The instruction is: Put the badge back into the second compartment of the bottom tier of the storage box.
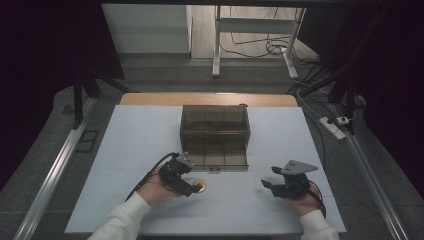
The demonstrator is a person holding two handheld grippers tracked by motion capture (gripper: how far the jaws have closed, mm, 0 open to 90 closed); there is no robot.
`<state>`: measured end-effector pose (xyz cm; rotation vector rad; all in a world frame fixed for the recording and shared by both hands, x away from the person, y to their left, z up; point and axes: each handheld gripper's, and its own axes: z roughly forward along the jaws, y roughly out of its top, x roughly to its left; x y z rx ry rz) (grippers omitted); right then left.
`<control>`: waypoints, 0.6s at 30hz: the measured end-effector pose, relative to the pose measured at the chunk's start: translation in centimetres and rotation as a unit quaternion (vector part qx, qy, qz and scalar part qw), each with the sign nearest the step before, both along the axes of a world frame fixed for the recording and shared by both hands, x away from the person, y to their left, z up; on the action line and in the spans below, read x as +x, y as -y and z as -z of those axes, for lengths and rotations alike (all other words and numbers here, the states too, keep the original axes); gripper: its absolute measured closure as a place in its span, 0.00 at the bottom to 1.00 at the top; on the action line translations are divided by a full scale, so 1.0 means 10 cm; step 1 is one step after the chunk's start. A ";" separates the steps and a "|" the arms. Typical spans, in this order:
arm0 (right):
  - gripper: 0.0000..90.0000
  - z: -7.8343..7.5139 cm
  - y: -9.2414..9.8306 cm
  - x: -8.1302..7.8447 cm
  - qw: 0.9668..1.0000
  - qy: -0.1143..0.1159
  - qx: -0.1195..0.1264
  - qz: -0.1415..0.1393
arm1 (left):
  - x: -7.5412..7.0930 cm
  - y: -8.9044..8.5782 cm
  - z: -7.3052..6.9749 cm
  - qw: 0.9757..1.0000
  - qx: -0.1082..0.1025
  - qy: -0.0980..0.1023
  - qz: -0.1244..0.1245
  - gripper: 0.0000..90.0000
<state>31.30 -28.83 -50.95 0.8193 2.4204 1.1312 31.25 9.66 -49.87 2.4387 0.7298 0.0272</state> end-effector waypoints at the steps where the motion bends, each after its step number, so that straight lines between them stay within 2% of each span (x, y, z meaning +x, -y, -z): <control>1: 0.39 0.00 0.00 0.00 1.000 0.000 0.000 0.000 | 0.00 0.02 0.01 1.000 0.002 -0.002 0.001 0.21; 7: 0.39 0.00 -0.01 0.00 1.000 0.000 -0.002 -0.001 | 0.02 0.11 0.04 1.000 0.017 -0.014 0.017 0.21; 18: 0.39 0.00 -0.01 0.01 1.000 0.000 -0.002 -0.001 | 0.03 0.24 0.13 0.998 0.052 -0.021 0.028 0.21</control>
